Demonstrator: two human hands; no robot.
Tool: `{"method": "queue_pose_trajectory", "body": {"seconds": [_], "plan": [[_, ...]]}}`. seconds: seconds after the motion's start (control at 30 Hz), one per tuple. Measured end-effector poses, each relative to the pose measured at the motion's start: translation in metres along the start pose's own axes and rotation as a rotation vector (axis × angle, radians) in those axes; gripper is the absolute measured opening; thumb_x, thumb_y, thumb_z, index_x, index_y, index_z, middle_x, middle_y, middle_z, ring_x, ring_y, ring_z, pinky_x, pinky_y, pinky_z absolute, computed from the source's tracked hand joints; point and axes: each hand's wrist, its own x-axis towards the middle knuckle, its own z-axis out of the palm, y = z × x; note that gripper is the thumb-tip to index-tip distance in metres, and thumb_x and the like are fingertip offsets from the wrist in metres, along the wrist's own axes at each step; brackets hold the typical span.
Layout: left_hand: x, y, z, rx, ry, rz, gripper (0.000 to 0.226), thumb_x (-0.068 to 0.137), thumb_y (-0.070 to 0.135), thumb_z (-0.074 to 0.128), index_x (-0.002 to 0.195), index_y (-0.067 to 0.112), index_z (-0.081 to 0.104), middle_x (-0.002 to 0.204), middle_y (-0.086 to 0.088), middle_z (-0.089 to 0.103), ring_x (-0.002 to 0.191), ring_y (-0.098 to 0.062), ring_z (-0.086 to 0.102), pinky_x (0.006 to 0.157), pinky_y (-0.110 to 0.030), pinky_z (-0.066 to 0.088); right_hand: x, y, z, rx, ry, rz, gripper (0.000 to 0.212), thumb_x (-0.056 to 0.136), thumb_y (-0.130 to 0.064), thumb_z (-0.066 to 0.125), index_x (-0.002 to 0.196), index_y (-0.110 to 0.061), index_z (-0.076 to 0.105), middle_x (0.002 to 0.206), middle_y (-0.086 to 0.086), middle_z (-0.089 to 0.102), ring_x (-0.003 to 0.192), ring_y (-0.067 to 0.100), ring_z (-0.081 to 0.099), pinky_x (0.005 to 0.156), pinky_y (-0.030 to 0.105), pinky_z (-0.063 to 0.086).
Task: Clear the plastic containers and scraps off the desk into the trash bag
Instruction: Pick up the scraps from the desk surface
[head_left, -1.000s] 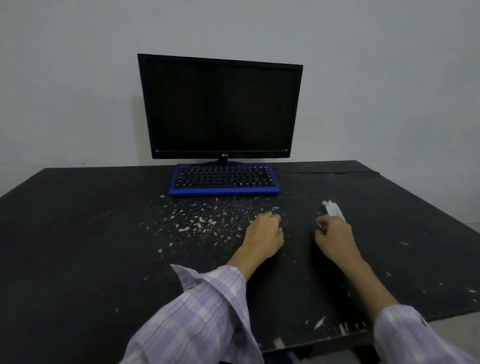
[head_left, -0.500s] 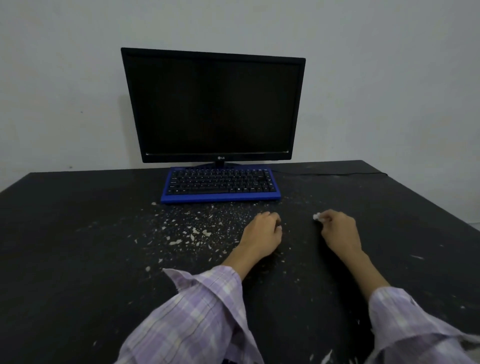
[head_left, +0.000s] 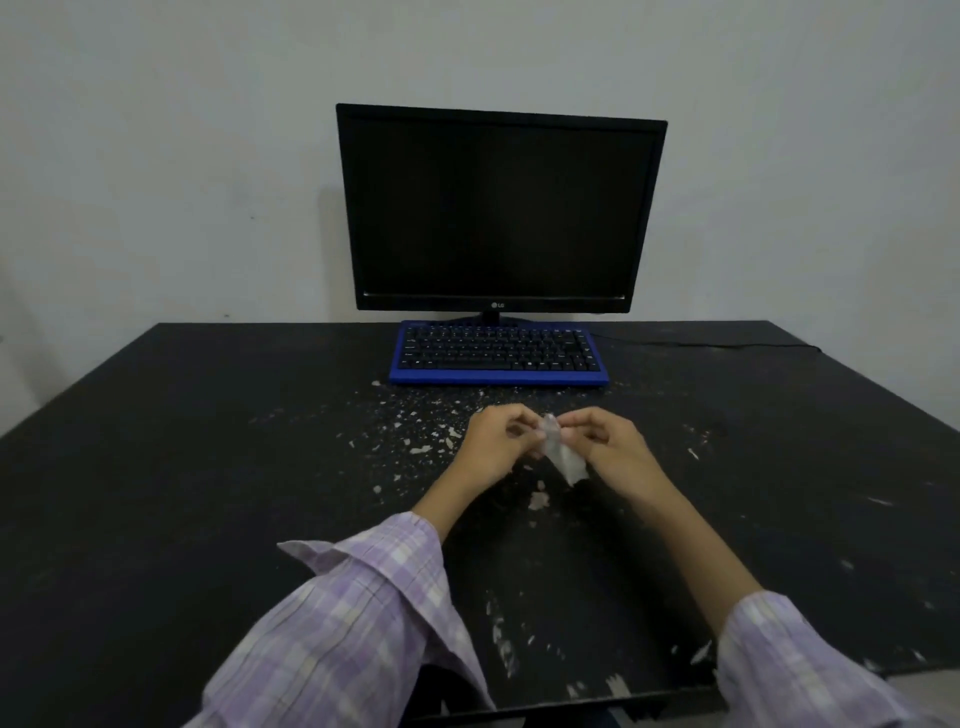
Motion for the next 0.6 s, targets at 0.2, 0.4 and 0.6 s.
{"method": "queue_pose_trajectory", "body": {"seconds": [0.2,0.4,0.6], "plan": [[-0.015,-0.009,-0.018,0.047,0.074,0.009,0.011,0.087,0.012,0.062,0.097,0.01,0.065,0.093,-0.003,0.068,0.085,-0.014,0.067,0.075,-0.023,0.056,-0.004,-0.01,0.02,-0.065,-0.093,-0.01,0.008,0.088,-0.028,0.063,0.094,-0.022,0.065,0.096,-0.007,0.068,0.092,0.005,0.063,0.075,0.019,0.048],[-0.023,-0.028,-0.042,0.492,0.128,0.073,0.018,0.092,0.018,0.054,0.109,0.017,0.062,0.109,0.002,0.06,0.098,-0.01,0.057,0.088,-0.029,0.049,0.007,-0.011,0.027,-0.378,0.138,-0.21,0.014,0.095,-0.021,0.054,0.105,-0.017,0.062,0.091,-0.006,0.067,0.078,-0.002,0.059,0.068,0.011,0.042],[-0.036,-0.054,-0.053,0.779,0.098,0.135,0.026,0.096,0.022,0.044,0.119,0.015,0.055,0.122,-0.003,0.054,0.112,-0.017,0.048,0.094,-0.032,0.044,-0.006,-0.001,0.056,-0.643,-0.108,-0.359,0.024,0.097,-0.024,0.049,0.117,-0.025,0.062,0.107,-0.001,0.071,0.087,0.008,0.067,0.079,0.024,0.054]]}}
